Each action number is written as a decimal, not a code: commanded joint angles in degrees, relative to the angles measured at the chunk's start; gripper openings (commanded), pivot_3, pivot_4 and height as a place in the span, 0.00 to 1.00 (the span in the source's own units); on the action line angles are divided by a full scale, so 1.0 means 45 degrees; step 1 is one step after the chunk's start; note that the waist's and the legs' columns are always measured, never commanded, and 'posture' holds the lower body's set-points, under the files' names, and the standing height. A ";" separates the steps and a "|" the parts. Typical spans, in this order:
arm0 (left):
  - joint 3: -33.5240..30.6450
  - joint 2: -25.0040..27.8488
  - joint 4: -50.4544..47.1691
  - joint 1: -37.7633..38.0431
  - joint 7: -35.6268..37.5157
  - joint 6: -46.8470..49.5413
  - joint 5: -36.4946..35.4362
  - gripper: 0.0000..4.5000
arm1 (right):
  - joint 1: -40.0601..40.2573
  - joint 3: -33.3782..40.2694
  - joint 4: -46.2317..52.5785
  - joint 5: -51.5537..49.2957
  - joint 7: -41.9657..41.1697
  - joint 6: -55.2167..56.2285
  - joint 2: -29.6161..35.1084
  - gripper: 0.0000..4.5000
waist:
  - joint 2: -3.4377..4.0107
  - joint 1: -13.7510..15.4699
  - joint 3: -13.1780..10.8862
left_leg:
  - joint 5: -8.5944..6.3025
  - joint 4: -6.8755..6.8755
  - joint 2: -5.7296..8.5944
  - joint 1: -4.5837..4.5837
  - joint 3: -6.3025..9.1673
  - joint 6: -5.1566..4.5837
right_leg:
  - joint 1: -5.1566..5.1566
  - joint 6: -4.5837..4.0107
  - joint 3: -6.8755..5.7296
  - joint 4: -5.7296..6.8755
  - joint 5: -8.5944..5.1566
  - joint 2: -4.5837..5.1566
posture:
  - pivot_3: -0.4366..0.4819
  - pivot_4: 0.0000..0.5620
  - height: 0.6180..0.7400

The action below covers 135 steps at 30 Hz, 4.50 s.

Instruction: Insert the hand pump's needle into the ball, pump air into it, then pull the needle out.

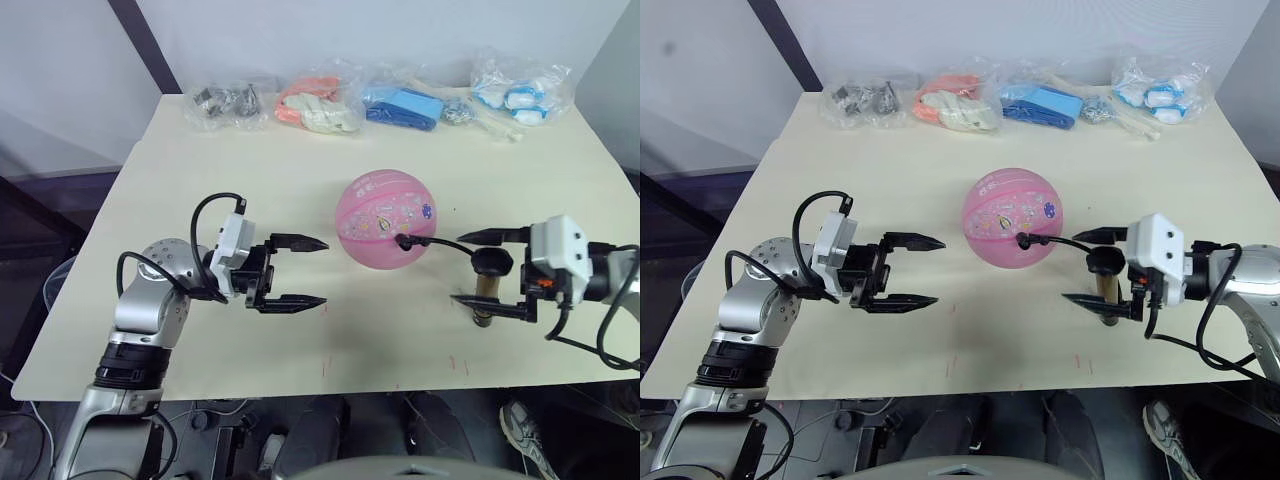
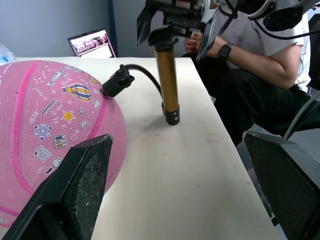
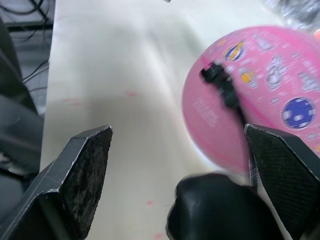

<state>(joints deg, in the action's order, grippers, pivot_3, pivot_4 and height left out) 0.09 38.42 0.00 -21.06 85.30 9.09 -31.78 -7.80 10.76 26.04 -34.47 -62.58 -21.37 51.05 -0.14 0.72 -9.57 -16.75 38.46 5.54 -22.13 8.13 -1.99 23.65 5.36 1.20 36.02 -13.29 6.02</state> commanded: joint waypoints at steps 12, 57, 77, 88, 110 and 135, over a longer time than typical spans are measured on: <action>-0.0258 0.0056 0.0169 -0.0202 0.0247 -0.0399 -0.0100 1.00 | 0.1789 0.2988 0.0800 -0.2593 0.0860 -0.0891 -0.0689 0.99 | 0.0000 0.0004 0.0000 | 0.0002 0.0017 0.0001 0.0008 -0.0004 0.0000 | 0.0000 -0.0001 0.0007 0.0043 0.0000 0.0000 | 0.48 0.27 1.00; 0.0539 -0.4766 1.0268 -0.9179 -0.3822 -0.2429 0.3921 1.00 | 0.8133 0.3370 0.3610 -0.1529 0.2021 0.3111 -0.4659 0.99 | -0.0035 -0.0068 -0.0003 | 0.0033 0.0145 0.0017 0.0051 -0.0048 0.0040 | -0.0004 -0.0010 0.0072 0.0209 0.0009 -0.0037 | 0.48 0.27 1.00; 0.1191 -0.5530 1.2291 -0.9187 -0.4276 -0.2718 0.5583 1.00 | 0.6928 0.1647 0.3747 -0.0141 0.3216 0.3136 -0.4393 0.99 | -0.0065 -0.0022 0.0023 | 0.0032 0.0162 0.0018 0.0061 -0.0048 0.0039 | -0.0018 -0.0009 0.0071 0.0222 0.0008 -0.0038 | 0.48 0.27 1.00; 0.1378 -0.5807 1.2445 -0.8723 -0.4717 -0.2375 0.5870 1.00 | 0.2049 -0.1791 0.3872 0.3855 0.6309 -0.0485 -0.2801 0.99 | -0.0118 0.0039 0.0083 | 0.0033 0.0176 0.0023 0.0064 -0.0040 0.0040 | -0.0023 -0.0009 0.0064 0.0231 0.0008 -0.0035 | 0.48 0.27 1.00; 0.1671 -0.6115 1.1262 -0.8032 -0.5762 -0.1369 0.6032 1.00 | -0.3330 -0.6654 0.1867 0.9317 0.5397 -0.1915 -0.1162 0.99 | -0.0179 0.0052 0.0193 | 0.0033 0.0186 0.0040 0.0058 0.0006 0.0042 | -0.0032 -0.0010 0.0017 0.0220 0.0008 -0.0016 | 0.48 0.27 1.00; 0.2044 -0.6033 1.1039 -0.7567 -0.6233 -0.2206 0.6552 1.00 | -0.2012 -0.4729 0.1846 0.8414 0.5463 -0.2508 -0.3897 0.02 | -0.0191 0.0049 0.0230 | 0.0034 0.0185 0.0039 0.0058 0.0018 0.0044 | -0.0034 -0.0011 0.0013 0.0217 0.0009 -0.0014 | 0.48 0.27 1.00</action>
<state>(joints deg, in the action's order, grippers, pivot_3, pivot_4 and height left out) 5.41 11.53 46.70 -57.87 58.49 -1.13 -6.80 -16.87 -13.39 30.90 5.59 -38.99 -31.47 34.34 -1.00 0.94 -8.53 -16.59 39.29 5.72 -21.86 8.22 -1.79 23.50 5.30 1.25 37.00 -13.25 5.96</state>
